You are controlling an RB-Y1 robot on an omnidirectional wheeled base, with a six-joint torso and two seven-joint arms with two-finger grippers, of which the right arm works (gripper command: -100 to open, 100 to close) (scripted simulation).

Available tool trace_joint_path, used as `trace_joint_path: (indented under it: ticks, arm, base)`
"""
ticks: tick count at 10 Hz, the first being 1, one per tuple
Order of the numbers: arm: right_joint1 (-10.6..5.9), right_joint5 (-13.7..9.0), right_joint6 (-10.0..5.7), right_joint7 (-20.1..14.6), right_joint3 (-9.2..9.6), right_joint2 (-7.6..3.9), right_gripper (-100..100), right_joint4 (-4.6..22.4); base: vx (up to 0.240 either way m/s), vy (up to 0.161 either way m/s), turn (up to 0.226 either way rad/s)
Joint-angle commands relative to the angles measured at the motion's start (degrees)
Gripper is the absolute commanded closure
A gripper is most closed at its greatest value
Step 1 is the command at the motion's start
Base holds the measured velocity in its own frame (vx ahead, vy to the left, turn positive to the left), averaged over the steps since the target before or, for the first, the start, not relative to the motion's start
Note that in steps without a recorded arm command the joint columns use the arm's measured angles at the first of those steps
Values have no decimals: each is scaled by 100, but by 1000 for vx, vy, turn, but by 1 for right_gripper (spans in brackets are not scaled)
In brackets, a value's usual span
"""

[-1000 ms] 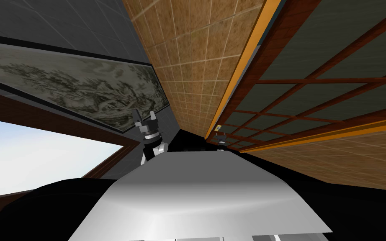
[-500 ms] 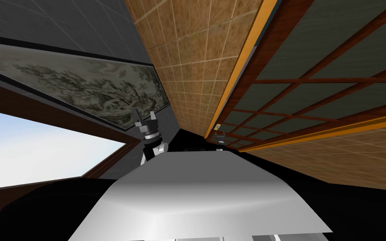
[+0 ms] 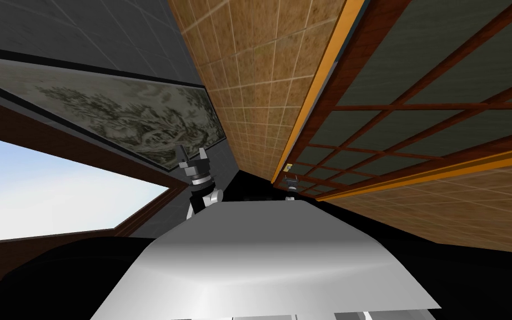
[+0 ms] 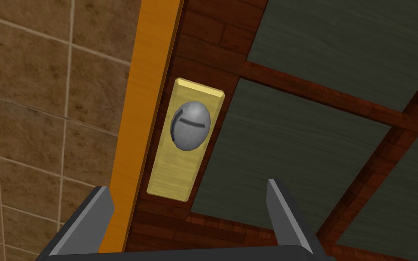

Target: Pull the door open

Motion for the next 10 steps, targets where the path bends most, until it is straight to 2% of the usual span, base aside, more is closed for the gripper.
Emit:
trace_joint_path:
  ticks: [1, 10]
  arm:
    - [-9, -21, 52, -286, -2, 47, -100, -40]
    - [-20, -83, 221, -1535, -6, 210, -100, -202]
  base:
    - [-57, -6, 17]
    - [-37, -5, 9]
